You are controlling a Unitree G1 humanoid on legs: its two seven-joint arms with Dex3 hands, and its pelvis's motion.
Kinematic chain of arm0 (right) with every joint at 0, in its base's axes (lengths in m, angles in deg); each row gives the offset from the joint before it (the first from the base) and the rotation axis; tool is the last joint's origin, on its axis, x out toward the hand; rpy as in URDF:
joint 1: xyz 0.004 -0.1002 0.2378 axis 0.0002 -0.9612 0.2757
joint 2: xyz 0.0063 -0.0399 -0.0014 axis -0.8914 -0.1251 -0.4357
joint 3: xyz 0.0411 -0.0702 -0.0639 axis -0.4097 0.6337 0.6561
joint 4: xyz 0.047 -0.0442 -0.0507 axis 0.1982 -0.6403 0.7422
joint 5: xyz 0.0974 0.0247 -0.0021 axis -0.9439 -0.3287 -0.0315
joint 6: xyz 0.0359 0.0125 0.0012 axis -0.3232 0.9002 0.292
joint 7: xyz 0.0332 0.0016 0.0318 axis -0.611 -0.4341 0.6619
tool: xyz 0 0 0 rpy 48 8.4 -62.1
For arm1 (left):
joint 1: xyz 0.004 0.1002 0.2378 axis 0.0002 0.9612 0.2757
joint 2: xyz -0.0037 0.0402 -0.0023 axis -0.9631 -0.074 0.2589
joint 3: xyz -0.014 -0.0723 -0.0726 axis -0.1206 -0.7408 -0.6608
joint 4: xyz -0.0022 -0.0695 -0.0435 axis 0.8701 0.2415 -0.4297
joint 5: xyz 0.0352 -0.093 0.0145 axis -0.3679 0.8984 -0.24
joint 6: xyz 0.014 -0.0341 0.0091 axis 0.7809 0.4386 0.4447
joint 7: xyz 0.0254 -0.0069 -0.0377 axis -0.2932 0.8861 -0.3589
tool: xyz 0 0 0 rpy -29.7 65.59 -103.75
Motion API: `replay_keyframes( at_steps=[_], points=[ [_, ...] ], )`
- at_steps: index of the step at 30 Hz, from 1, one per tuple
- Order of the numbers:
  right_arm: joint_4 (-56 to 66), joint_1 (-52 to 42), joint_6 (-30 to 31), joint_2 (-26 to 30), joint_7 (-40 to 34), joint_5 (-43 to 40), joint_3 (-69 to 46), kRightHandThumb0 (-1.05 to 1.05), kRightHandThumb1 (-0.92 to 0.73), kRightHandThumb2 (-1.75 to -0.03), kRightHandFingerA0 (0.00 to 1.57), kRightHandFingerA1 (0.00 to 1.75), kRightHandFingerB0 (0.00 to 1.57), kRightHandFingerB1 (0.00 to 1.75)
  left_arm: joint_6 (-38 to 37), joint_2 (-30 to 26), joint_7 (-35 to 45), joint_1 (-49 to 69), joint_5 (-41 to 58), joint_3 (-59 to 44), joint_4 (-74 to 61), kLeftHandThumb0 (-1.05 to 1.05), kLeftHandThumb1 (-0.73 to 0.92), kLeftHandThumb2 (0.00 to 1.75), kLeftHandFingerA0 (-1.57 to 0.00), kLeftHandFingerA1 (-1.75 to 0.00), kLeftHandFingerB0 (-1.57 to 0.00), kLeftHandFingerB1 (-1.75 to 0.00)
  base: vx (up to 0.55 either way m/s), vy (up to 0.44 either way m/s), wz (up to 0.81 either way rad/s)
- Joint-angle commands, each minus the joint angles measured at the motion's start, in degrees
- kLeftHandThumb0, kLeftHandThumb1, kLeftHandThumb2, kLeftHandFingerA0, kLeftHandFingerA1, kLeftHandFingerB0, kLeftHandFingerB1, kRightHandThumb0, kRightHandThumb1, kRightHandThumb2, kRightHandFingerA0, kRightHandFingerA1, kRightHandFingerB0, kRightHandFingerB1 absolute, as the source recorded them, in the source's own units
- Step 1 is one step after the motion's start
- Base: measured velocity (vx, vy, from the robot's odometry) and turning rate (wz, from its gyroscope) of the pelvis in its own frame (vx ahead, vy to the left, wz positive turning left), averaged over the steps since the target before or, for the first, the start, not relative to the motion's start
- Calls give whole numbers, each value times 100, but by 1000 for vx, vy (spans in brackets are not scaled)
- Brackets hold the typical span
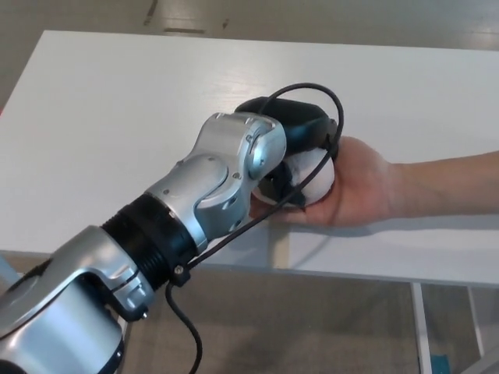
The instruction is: Use the left hand to take the pink dumpling toy on a person's hand and put it on the desk.
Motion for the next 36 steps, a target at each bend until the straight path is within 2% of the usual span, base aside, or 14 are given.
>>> replay_keyframes(
  at_steps=[1, 4, 10, 13, 20, 36],
  points=[
    [-29, -4, 118, 39, 48, 8, 36, -15, -65, -59, 64, 46, 46, 40, -199, 7, -242, 188, -348, -143, -158, -27, 70, 62, -81, -132, -57, -42, 0, 0, 0],
    [-29, 29, 112, 51, 89, -8, 33, -15, -65, -59, 64, 46, 45, 40, -225, 9, -220, 148, -385, -197, -171, -27, 72, 62, -81, -131, -52, -40, 0, 0, 0],
    [-24, 23, 101, 61, 170, -2, 56, -16, -65, -59, 63, 46, 45, 40, -344, 27, -254, 177, -454, -298, -200, -27, 72, 62, -82, -130, -55, -41, 0, 0, 0],
    [-23, 13, 108, 64, 215, -9, 58, -16, -65, -59, 63, 46, 45, 40, -336, 45, -197, 223, -447, -382, -255, -26, 72, 63, -79, -139, -59, -43, 0, 0, 0],
    [-29, 45, 130, 63, 202, 2, 71, -17, -65, -59, 63, 46, 46, 40, -371, 79, -144, 233, -513, -487, -230, -26, 72, 64, -77, -144, -60, -44, 0, 0, 0],
    [-39, 78, 222, 58, 298, -33, 29, -18, -65, -59, 62, 45, 48, 41, -422, 58, 52, 191, -561, -645, -284, -25, 74, 64, -77, -143, -61, -44, 0, 0, 0]
  ],
)
